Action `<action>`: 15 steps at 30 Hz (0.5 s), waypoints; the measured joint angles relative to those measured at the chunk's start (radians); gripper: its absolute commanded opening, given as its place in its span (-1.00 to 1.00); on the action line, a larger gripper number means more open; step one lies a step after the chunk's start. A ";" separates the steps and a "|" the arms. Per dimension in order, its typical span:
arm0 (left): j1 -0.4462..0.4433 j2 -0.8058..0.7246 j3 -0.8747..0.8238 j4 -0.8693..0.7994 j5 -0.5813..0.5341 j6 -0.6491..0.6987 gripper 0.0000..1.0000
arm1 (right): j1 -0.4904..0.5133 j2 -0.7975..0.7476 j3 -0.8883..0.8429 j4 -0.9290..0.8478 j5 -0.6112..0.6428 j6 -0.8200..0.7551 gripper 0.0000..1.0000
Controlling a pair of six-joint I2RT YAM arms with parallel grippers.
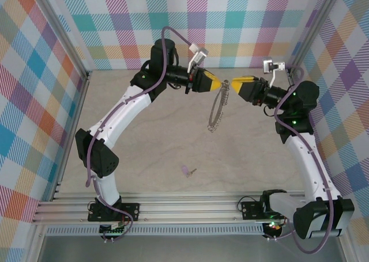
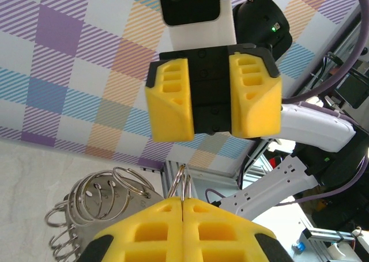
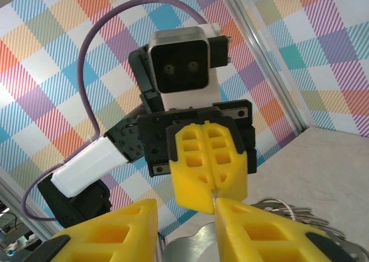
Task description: Put the keys on the keyring
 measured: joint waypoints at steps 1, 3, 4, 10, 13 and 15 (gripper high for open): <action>0.000 0.002 0.002 0.000 0.000 0.000 -1.00 | 0.003 0.000 0.000 0.002 -0.002 0.002 -0.38; 0.000 0.007 0.007 -0.006 0.000 0.003 -1.00 | 0.011 -0.001 0.000 0.003 -0.007 0.008 -0.39; 0.000 0.009 0.008 -0.008 0.000 0.003 -1.00 | 0.014 -0.001 -0.001 0.003 -0.009 0.011 -0.40; 0.000 0.022 0.024 -0.028 0.004 0.007 -1.00 | 0.030 0.002 -0.016 0.005 -0.012 0.014 -0.43; 0.000 0.024 0.032 -0.038 0.008 0.014 -1.00 | 0.032 0.005 -0.023 0.005 -0.012 0.014 -0.43; 0.000 0.026 0.039 -0.045 0.009 0.019 -1.00 | 0.032 0.009 -0.028 0.005 -0.011 0.014 -0.43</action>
